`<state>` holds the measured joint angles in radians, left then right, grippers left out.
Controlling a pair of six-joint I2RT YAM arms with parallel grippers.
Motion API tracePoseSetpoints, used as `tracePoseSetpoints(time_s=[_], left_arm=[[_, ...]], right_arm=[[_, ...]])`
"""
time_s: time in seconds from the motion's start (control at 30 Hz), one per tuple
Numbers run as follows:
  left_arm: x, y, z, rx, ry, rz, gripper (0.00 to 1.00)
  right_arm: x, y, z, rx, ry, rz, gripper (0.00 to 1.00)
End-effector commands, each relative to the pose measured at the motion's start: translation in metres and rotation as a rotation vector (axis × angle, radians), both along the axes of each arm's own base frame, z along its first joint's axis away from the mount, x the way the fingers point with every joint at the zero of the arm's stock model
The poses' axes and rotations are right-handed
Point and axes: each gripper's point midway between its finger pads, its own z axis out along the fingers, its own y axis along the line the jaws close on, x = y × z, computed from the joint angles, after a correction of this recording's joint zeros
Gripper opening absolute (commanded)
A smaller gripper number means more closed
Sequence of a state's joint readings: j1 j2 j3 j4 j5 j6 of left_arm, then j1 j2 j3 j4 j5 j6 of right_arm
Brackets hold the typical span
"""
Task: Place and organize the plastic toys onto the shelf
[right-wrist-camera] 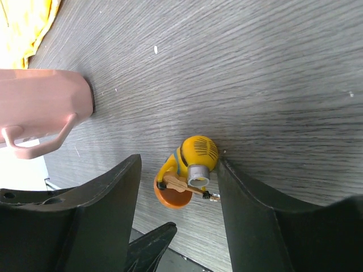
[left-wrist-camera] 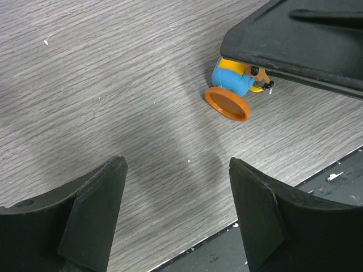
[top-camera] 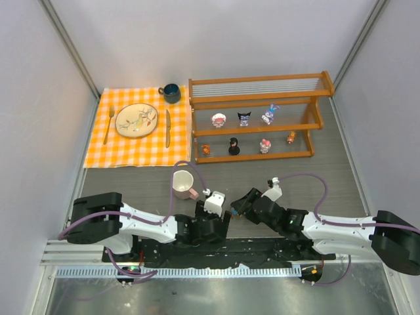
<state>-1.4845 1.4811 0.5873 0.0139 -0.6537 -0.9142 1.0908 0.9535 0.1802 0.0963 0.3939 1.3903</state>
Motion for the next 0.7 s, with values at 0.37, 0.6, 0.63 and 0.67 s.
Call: tracePoseSetpoints(time_s=[0.37, 0.6, 0.63, 0.67], left_arm=[[0.004, -0.004, 0.009, -0.051, -0.021, 0.029, 0.78], [0.004, -0.003, 0.011, -0.058, -0.022, 0.034, 0.77], [0.004, -0.002, 0.011, -0.057, -0.024, 0.034, 0.78], [0.005, -0.002, 0.012, -0.058, -0.025, 0.035, 0.78]], right_arm=[[-0.002, -0.005, -0.007, -0.02, 0.001, 0.002, 0.27], [0.004, -0.016, 0.004, -0.084, -0.043, -0.013, 0.15], [0.004, -0.019, 0.005, -0.095, -0.046, -0.014, 0.15], [0.005, -0.021, 0.008, -0.098, -0.056, -0.02, 0.14]])
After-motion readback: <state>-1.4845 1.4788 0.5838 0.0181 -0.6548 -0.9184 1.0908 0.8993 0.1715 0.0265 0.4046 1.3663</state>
